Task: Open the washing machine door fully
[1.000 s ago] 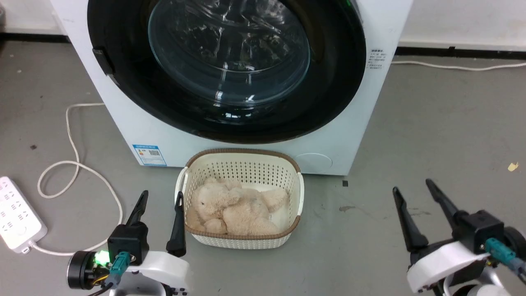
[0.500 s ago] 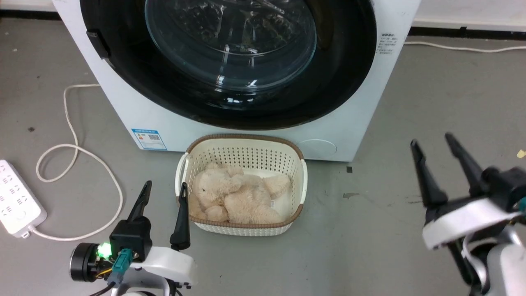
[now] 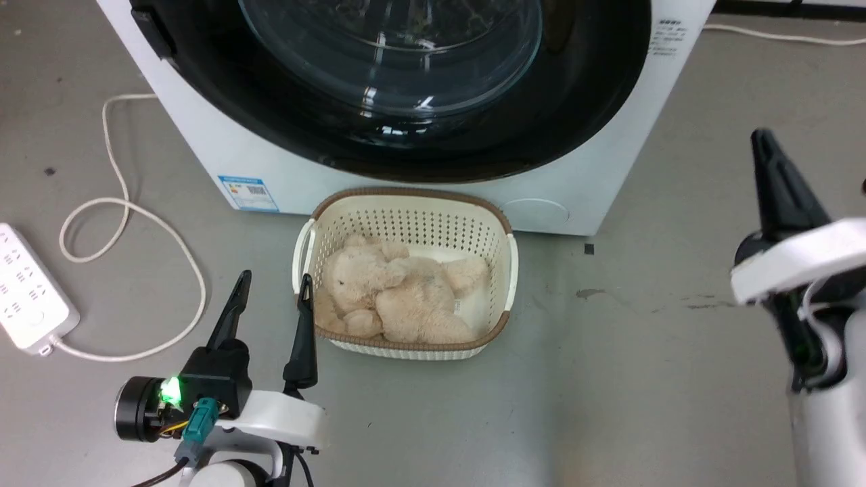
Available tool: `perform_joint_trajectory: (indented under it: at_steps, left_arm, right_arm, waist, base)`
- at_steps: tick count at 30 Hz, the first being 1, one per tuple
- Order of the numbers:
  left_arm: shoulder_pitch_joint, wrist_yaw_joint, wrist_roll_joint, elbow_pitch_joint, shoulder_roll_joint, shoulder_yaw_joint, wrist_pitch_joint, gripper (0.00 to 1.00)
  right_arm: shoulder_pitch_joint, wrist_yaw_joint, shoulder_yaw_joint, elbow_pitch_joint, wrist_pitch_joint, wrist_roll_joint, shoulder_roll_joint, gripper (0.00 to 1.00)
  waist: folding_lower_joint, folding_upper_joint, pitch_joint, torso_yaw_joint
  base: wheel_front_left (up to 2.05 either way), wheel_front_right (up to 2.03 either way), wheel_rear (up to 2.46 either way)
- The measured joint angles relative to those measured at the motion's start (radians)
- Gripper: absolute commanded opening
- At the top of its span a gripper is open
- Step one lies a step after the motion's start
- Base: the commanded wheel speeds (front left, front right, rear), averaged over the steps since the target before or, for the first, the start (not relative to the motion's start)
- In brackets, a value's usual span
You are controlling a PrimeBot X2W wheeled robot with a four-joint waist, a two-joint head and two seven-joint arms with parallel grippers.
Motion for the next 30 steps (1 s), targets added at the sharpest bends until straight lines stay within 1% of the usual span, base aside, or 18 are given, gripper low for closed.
perform_joint_trajectory:
  at_steps: [5, 12, 19, 26, 30]
  left_arm:
    - [-0.014, 0.000, 0.000, -0.006, 0.000, -0.006, -0.009, 1.00]
    - [-0.024, 0.010, 0.000, -0.016, 0.000, -0.017, -0.023, 1.00]
    - [-0.035, 0.018, -0.009, -0.035, 0.000, -0.029, -0.037, 1.00]
    - [-0.041, 0.026, -0.009, -0.040, 0.000, -0.040, -0.054, 1.00]
    - [-0.052, 0.027, -0.009, -0.050, 0.000, -0.049, -0.062, 1.00]
  right_arm:
    - [-0.093, 0.000, -0.017, 0.061, 0.044, 0.072, -0.003, 0.00]
    - [-0.225, 0.000, -0.071, 0.188, 0.155, 0.167, 0.000, 0.00]
    - [-0.351, 0.000, -0.121, 0.297, 0.264, 0.233, -0.025, 0.00]
    - [-0.478, 0.000, -0.201, 0.438, 0.347, 0.303, -0.038, 0.00]
    - [-0.562, 0.000, -0.246, 0.528, 0.414, 0.341, -0.044, 0.00]
  waist:
    - [0.0000, 0.0000, 0.027, 0.013]
    - [0.0000, 0.0000, 0.061, 0.035]
    - [0.0000, 0.0000, 0.094, 0.061]
    - [0.0000, 0.0000, 0.129, 0.081]
    - [0.0000, 0.0000, 0.143, 0.094]
  base:
    - [0.00, 0.00, 0.00]
    - [0.00, 0.00, 0.00]
    - [0.00, 0.00, 0.00]
    - [0.00, 0.00, 0.00]
    - [0.00, 0.00, 0.00]
